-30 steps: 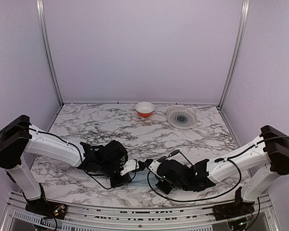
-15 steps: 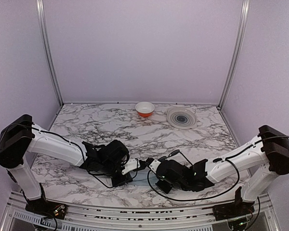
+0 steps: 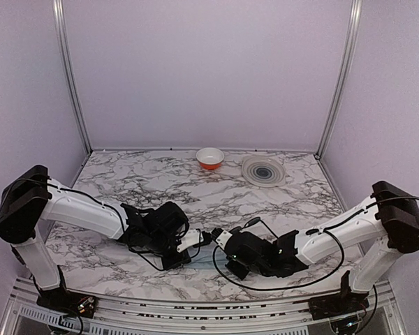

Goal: Organize the sunglasses
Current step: Fold the glasses cleaning cloth at the center of the board, then place the folded cleaning cloth in the sunglasses case.

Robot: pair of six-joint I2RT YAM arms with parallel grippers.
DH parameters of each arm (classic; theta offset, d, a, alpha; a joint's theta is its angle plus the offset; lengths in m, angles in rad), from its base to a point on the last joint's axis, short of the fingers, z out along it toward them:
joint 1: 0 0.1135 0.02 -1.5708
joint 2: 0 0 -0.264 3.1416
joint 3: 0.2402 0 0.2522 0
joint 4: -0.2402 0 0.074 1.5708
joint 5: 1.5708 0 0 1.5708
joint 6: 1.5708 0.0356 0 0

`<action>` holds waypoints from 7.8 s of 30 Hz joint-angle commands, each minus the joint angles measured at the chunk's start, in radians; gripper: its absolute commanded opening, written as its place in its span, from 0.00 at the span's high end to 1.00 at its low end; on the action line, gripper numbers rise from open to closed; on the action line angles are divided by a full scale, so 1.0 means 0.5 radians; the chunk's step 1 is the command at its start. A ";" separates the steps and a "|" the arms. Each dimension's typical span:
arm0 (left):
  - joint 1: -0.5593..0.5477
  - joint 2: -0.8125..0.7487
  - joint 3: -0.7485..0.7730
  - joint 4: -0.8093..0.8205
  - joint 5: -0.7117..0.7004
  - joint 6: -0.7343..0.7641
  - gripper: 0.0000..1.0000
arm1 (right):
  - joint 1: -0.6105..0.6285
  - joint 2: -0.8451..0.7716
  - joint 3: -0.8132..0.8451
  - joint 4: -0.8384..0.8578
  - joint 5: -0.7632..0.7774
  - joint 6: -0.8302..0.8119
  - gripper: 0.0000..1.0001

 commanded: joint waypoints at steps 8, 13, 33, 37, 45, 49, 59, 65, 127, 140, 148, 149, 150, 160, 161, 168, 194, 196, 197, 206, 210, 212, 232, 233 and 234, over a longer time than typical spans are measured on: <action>0.022 0.076 0.130 0.056 -0.078 -0.065 1.00 | 0.062 -0.026 0.082 -0.083 -0.120 -0.189 0.78; 0.027 0.092 0.158 0.051 -0.097 -0.079 1.00 | 0.062 -0.153 0.046 -0.066 -0.061 -0.167 0.77; 0.077 0.129 0.287 -0.029 -0.214 -0.166 0.78 | 0.061 -0.233 -0.082 0.135 -0.238 -0.092 0.78; 0.080 0.047 0.282 -0.028 -0.215 -0.185 0.68 | 0.060 -0.254 -0.093 0.153 -0.241 -0.114 0.79; 0.084 -0.129 0.260 -0.024 -0.285 -0.183 0.49 | 0.061 -0.405 -0.192 0.217 -0.227 -0.145 0.79; 0.083 -0.191 0.254 -0.056 -0.291 -0.197 0.48 | 0.053 -0.463 -0.235 0.236 -0.252 -0.140 0.76; 0.004 -0.461 -0.125 0.047 -0.001 0.216 0.57 | 0.053 -0.500 -0.308 0.235 -0.539 -0.243 0.70; -0.026 -0.455 -0.274 0.234 0.136 0.335 0.58 | 0.053 -0.388 -0.287 0.201 -0.537 -0.253 0.74; -0.043 -0.201 -0.204 0.152 0.160 0.498 0.65 | -0.036 -0.175 -0.238 0.164 -0.538 -0.306 0.98; -0.042 -0.102 -0.228 0.350 0.139 0.610 0.69 | -0.015 -0.214 -0.269 0.151 -0.544 -0.250 0.99; -0.032 -0.079 -0.270 0.457 0.060 0.612 0.71 | -0.010 -0.209 -0.272 0.151 -0.541 -0.238 0.98; -0.033 -0.074 -0.272 0.462 0.057 0.611 0.72 | -0.008 -0.209 -0.275 0.153 -0.542 -0.236 0.99; -0.031 -0.069 -0.273 0.460 0.053 0.614 0.73 | -0.010 -0.206 -0.273 0.153 -0.541 -0.239 0.98; -0.031 -0.044 -0.296 0.460 0.048 0.626 0.82 | -0.008 -0.219 -0.267 0.133 -0.531 -0.221 0.98; -0.031 -0.042 -0.296 0.460 0.047 0.624 0.86 | -0.008 -0.221 -0.265 0.125 -0.530 -0.218 0.99; -0.032 -0.107 -0.311 0.542 0.093 0.612 1.00 | -0.008 -0.290 -0.257 0.101 -0.520 -0.210 0.99; -0.007 -0.640 -0.253 0.333 -0.136 0.147 1.00 | -0.218 -0.472 0.108 -0.036 -0.277 -0.737 0.97; -0.004 -0.692 -0.260 0.301 -0.183 0.114 1.00 | -0.247 -0.441 0.155 -0.027 -0.282 -0.786 0.97; -0.002 -0.710 -0.262 0.284 -0.200 0.103 1.00 | -0.256 -0.423 0.176 -0.023 -0.282 -0.817 0.97; 0.006 -0.866 -0.294 0.127 -0.381 -0.051 1.00 | -0.325 -0.186 0.462 0.034 -0.333 -1.090 0.97; 0.012 -0.954 -0.341 0.081 -0.489 -0.114 1.00 | -0.375 -0.046 0.644 0.053 -0.406 -1.178 0.97; 0.014 -0.999 -0.383 0.062 -0.527 -0.136 1.00 | -0.396 0.030 0.723 0.061 -0.430 -1.229 0.97; 0.013 -1.251 -0.585 -0.017 -0.765 -0.292 1.00 | -0.438 0.643 1.348 0.082 -0.665 -1.418 0.98; 0.012 -1.252 -0.591 -0.021 -0.781 -0.298 1.00 | -0.438 0.658 1.365 0.085 -0.671 -1.418 0.98; 0.014 -1.248 -0.597 -0.026 -0.794 -0.302 1.00 | -0.438 0.673 1.377 0.088 -0.677 -1.421 0.98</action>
